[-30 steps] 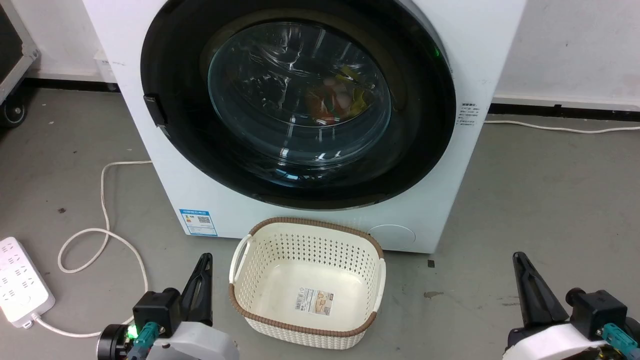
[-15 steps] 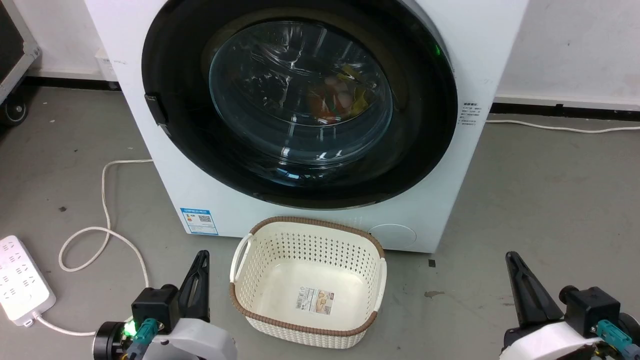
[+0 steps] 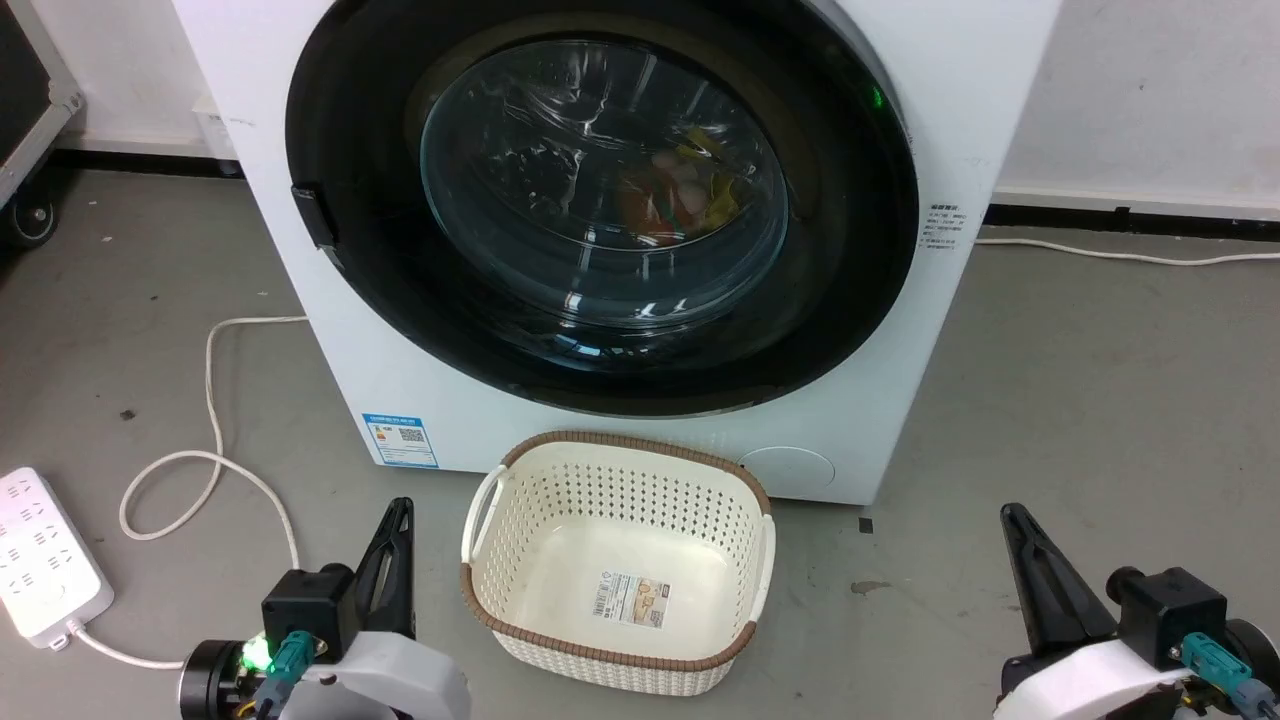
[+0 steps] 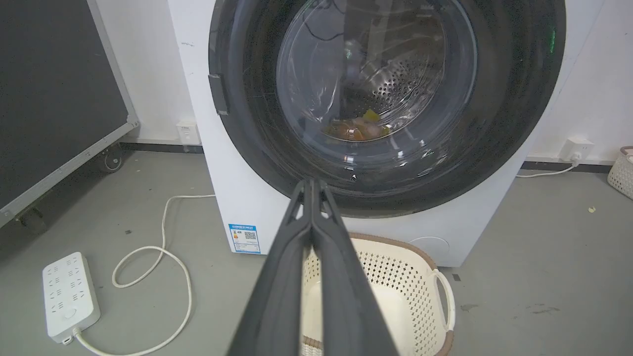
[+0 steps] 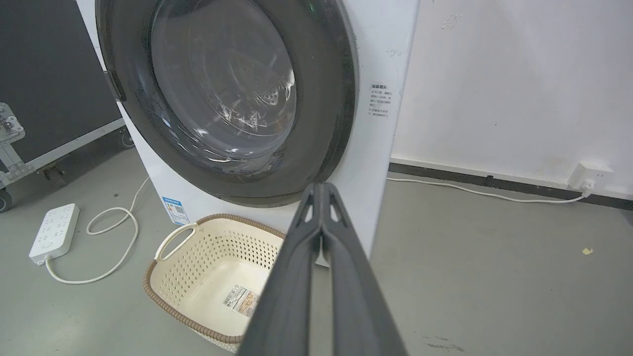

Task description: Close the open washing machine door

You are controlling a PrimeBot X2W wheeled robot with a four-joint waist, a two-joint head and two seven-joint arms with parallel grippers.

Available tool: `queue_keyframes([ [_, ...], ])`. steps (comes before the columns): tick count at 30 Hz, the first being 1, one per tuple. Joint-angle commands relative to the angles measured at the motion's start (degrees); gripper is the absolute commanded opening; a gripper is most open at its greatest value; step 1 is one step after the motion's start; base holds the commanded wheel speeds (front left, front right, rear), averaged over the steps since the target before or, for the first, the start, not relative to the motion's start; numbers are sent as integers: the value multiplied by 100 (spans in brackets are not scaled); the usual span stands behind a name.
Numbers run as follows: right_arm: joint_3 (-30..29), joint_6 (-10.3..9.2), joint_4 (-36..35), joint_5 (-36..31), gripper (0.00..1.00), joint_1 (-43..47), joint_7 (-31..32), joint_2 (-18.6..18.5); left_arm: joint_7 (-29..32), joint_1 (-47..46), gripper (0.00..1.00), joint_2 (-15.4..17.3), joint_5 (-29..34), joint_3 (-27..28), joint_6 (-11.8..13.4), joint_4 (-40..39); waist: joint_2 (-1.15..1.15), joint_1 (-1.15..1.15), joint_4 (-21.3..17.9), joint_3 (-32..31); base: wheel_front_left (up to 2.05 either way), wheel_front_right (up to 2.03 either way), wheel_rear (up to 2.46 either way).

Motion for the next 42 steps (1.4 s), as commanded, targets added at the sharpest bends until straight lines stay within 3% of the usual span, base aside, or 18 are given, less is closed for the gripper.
queue_keyframes([
  [1,14,-2,-52,-62,0,-58,38,15,35,62,0,5,45,15,33,-49,0,0,2,1,0,0,0],
  [42,171,-3,-289,-304,0,-103,545,23,539,109,0,9,371,111,177,-477,0,0,55,46,0,0,0],
])
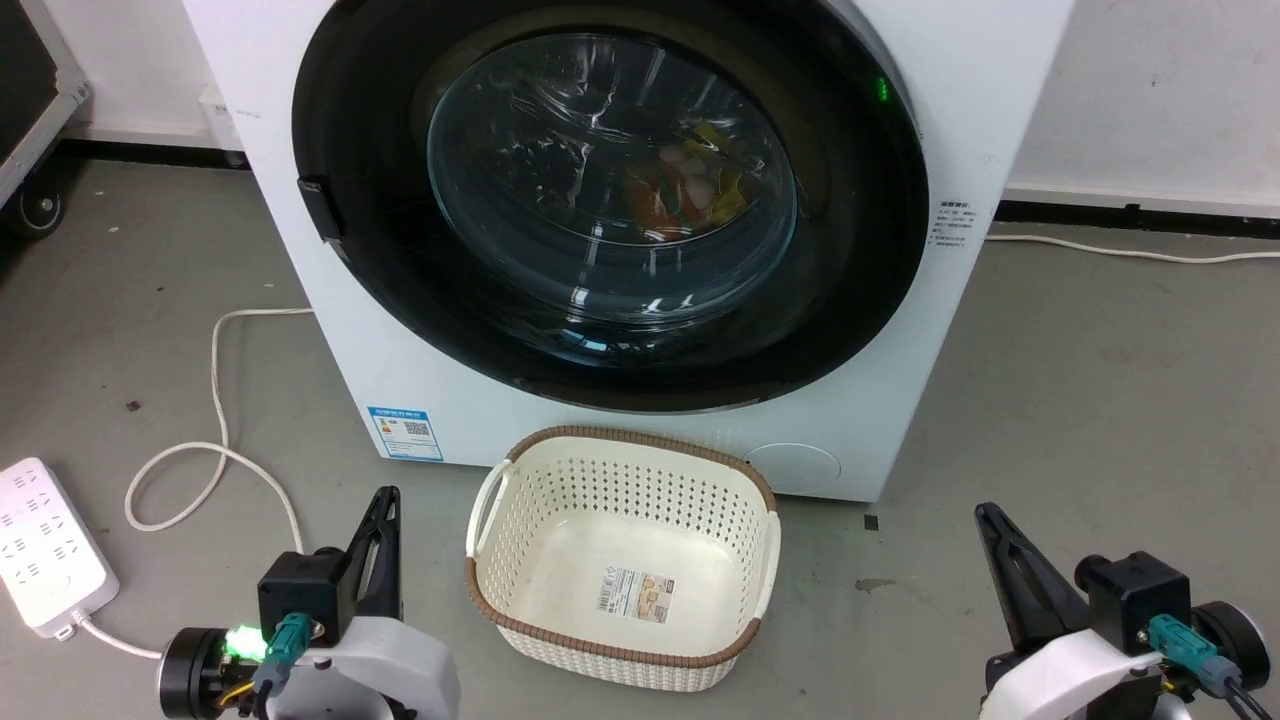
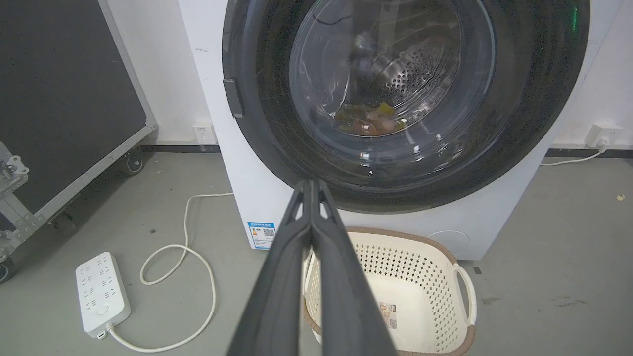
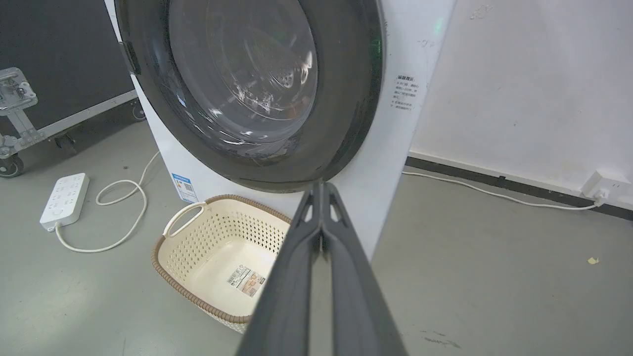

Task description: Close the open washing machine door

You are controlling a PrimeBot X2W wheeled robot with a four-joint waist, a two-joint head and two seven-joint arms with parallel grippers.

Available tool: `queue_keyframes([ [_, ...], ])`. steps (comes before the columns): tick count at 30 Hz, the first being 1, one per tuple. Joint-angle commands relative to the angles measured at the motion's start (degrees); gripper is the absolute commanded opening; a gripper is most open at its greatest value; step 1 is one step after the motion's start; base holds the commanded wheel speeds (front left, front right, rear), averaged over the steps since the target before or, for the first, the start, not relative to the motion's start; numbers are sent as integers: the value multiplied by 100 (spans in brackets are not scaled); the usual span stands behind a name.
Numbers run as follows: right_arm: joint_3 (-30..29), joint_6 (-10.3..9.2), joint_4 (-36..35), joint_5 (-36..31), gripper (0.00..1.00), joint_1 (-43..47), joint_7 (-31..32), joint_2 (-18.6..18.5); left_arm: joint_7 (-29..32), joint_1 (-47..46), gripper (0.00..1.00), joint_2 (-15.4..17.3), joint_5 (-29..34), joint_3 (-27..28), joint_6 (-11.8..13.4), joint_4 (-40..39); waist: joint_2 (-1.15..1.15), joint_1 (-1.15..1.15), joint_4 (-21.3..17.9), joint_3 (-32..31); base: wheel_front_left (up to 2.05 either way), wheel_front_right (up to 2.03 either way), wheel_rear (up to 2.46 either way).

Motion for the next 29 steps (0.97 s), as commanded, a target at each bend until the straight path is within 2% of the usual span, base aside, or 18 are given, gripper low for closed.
queue_keyframes([
  [1,15,-4,-59,-59,0,-79,49,23,48,80,0,8,64,23,45,-58,0,0,2,2,0,0,0],
  [29,29,-4,-81,-82,0,-83,96,24,95,84,0,8,94,32,59,-97,0,0,7,6,0,0,0],
])
